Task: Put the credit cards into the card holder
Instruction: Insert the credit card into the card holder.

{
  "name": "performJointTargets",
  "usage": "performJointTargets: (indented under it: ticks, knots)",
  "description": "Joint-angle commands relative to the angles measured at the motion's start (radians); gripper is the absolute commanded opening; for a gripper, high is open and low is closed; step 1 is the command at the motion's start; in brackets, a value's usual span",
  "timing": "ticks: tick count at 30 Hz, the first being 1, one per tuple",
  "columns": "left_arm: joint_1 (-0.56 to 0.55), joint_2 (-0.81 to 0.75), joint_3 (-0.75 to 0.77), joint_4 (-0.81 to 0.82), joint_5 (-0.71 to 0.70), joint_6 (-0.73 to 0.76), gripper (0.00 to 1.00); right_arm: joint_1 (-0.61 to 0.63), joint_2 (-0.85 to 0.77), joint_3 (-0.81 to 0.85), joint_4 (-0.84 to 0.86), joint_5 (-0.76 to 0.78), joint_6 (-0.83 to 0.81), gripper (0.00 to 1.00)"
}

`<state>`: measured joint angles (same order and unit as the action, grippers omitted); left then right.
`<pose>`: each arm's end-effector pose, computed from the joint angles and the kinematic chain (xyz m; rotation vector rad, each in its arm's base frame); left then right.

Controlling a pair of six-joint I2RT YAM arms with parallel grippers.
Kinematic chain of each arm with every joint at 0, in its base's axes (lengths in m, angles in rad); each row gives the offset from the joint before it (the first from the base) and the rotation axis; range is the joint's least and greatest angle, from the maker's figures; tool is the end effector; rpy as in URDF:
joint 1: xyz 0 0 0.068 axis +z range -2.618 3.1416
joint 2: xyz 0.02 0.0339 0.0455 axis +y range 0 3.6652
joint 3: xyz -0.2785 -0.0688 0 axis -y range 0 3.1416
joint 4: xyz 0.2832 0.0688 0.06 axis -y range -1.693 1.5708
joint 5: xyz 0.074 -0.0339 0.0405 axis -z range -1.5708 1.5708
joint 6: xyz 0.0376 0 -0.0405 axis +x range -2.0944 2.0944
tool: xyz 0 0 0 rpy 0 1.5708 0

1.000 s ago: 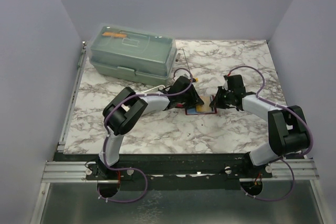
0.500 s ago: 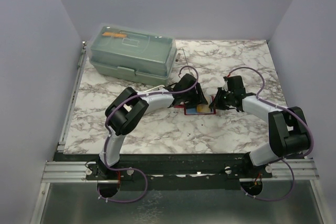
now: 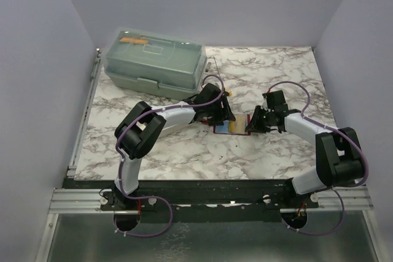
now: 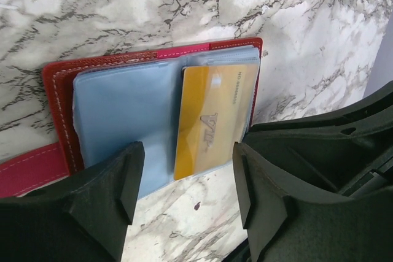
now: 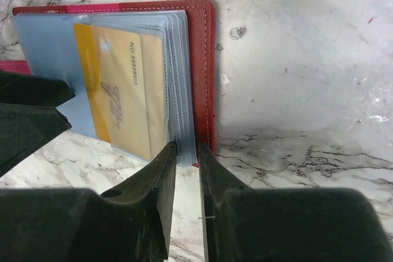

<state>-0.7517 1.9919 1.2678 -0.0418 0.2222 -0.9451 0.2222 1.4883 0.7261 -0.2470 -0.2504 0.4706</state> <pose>0.3344 -0.3239 0.1483 -0.1273 2.5826 -1.0153 0.2927 0.0757 0.1454 0.2319 2.6311 0.5709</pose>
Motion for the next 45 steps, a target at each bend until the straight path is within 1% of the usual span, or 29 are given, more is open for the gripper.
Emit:
performJointTargets:
  ticks: [1, 8, 13, 15, 19, 27, 30, 31, 35, 45]
  knots:
    - [-0.009, 0.042, 0.003, 0.009, 0.065, 0.014, 0.63, -0.003, -0.022, 0.001, -0.061, 0.01, -0.018, 0.23]
    - [-0.054, 0.099, 0.075, 0.037, 0.11, 0.01, 0.6, -0.003, -0.006, -0.005, -0.045, -0.003, -0.015, 0.23]
    - [-0.107, 0.098, 0.118, 0.037, 0.113, 0.002, 0.61, -0.003, -0.016, -0.001, -0.06, 0.012, -0.018, 0.21]
    - [-0.108, 0.086, 0.105, 0.059, 0.112, -0.004, 0.64, -0.003, -0.024, 0.003, -0.069, 0.022, -0.022, 0.21]
    - [-0.091, 0.049, 0.076, 0.043, 0.088, 0.01, 0.67, -0.003, -0.044, 0.012, -0.101, 0.065, -0.03, 0.22]
    - [-0.064, -0.028, 0.035, -0.024, 0.08, 0.043, 0.69, -0.004, -0.101, 0.057, -0.187, 0.123, -0.055, 0.23]
    - [-0.057, -0.04, 0.026, -0.026, 0.082, 0.048, 0.69, -0.003, -0.119, 0.074, -0.207, 0.117, -0.064, 0.24]
    - [-0.055, -0.039, 0.027, -0.026, 0.082, 0.05, 0.69, -0.004, -0.121, 0.077, -0.208, 0.109, -0.066, 0.25]
    - [-0.053, 0.004, 0.057, -0.017, 0.093, 0.043, 0.69, -0.003, -0.116, 0.077, -0.187, 0.076, -0.068, 0.35]
    - [-0.057, 0.102, 0.139, 0.001, 0.128, 0.022, 0.69, -0.003, -0.067, 0.068, -0.157, 0.062, -0.066, 0.36]
